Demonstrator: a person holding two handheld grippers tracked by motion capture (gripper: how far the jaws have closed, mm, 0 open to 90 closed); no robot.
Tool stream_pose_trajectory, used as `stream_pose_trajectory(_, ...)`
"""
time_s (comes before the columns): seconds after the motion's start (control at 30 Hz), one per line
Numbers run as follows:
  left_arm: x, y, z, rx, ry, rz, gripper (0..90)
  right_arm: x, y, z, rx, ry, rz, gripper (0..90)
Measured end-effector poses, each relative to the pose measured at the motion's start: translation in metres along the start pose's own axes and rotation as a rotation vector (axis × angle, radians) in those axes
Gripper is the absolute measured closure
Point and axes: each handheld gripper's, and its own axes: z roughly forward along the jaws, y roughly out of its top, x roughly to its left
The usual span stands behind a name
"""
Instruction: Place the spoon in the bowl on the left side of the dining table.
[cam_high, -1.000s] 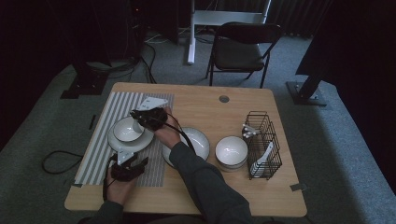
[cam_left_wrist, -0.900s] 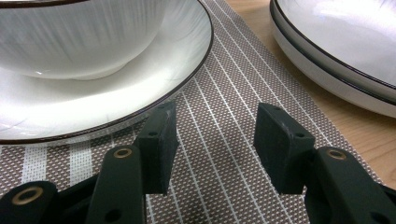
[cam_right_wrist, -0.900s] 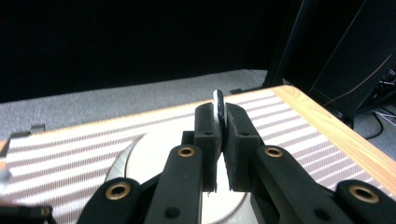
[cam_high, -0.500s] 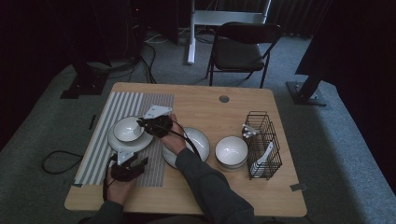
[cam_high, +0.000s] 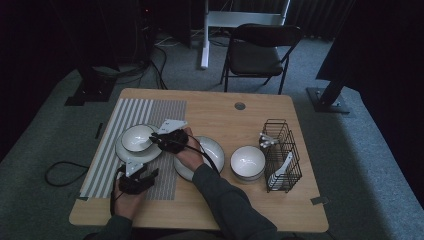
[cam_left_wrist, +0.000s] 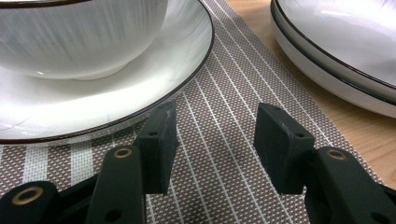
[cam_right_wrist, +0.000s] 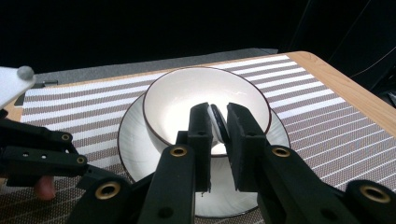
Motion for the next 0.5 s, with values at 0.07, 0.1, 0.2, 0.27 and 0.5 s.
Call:
stream_pose_trajectory(0.07,0.000,0.000,0.000,0.000,0.000,0.000,50.1,0.001,0.000,0.000,0.006,0.003,-0.001,76.7)
stream_pose_trajectory(0.1,0.000,0.000,0.000,0.000,-0.001,0.000,50.1,0.002,-0.001,0.000,0.014,0.006,0.002,75.5)
stream_pose_trajectory(0.2,0.000,0.000,0.000,0.003,-0.001,0.003,50.1,0.004,-0.004,-0.002,0.021,0.005,0.009,73.9)
stream_pose_trajectory(0.27,0.000,0.000,0.000,0.002,-0.001,0.000,50.0,0.005,-0.006,-0.002,0.029,-0.001,0.005,73.1)
stream_pose_trajectory(0.5,0.000,0.000,0.000,0.003,-0.002,-0.002,50.1,0.007,-0.008,-0.014,0.018,-0.012,0.022,67.5)
